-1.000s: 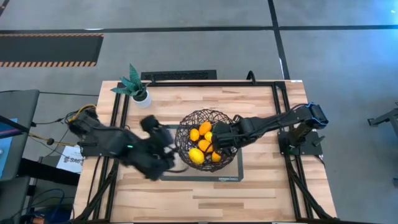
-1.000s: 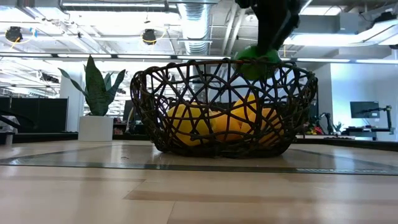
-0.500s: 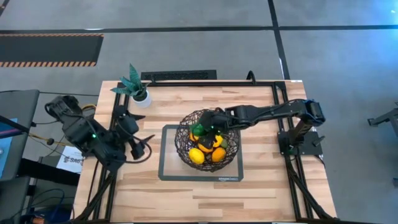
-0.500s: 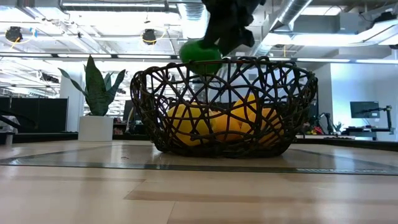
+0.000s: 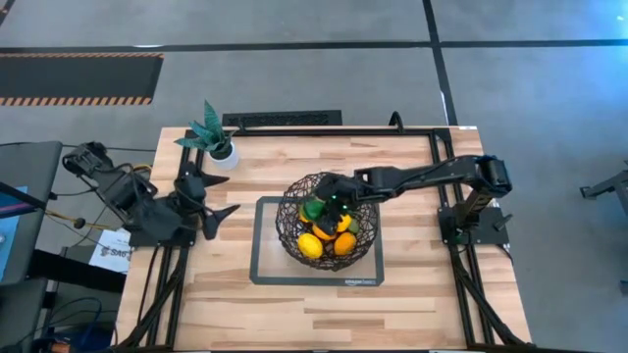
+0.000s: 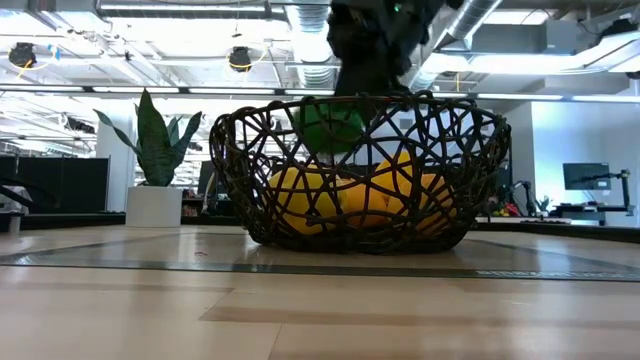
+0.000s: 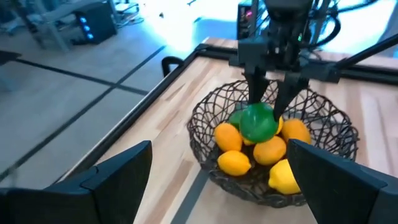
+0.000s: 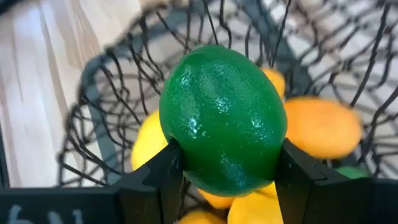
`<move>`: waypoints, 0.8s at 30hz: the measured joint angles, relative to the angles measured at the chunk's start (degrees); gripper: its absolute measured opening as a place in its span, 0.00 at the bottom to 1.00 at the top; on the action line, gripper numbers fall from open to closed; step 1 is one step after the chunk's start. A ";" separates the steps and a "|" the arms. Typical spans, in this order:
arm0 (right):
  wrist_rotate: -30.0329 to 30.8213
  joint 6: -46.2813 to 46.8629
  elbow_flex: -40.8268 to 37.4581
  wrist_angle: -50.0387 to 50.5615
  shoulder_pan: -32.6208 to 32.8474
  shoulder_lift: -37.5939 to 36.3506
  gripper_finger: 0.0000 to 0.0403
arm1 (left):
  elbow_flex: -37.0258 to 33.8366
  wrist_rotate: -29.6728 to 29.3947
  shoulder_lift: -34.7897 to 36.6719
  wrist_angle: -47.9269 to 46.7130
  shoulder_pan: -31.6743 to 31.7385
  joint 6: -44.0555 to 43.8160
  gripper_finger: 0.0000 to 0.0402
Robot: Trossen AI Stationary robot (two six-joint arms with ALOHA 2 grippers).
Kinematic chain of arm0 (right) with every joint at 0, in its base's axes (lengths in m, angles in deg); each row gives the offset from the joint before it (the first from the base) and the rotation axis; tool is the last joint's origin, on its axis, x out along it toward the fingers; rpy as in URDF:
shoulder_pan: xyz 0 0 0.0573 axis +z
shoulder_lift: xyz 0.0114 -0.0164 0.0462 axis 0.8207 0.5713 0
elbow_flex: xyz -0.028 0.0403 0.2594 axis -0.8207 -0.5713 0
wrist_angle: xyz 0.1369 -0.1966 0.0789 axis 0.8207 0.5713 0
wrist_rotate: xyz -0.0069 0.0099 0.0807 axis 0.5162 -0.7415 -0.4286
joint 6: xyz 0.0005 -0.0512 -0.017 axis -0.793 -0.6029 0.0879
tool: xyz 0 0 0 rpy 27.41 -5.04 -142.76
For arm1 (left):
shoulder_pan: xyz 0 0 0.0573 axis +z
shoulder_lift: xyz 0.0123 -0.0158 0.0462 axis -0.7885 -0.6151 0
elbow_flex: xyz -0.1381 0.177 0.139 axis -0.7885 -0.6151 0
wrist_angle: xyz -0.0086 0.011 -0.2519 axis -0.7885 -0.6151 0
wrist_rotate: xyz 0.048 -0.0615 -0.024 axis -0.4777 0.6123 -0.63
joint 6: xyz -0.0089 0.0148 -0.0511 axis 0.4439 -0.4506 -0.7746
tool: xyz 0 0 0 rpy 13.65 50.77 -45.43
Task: Build produce basket
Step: Put the lime into the basket
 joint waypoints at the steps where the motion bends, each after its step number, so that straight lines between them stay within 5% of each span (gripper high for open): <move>1: -0.43 0.39 -0.94 -0.27 0.00 0.02 0.48 | -2.00 0.99 1.80 2.72 1.01 1.91 0.89; 10: -11.94 0.21 -7.19 -12.91 -2.62 0.04 0.48 | -9.24 12.15 10.31 18.96 11.95 20.32 0.89; 24: -3.23 4.21 -6.95 2.06 -3.76 -0.05 0.51 | -10.88 33.44 8.43 20.62 29.33 27.09 0.89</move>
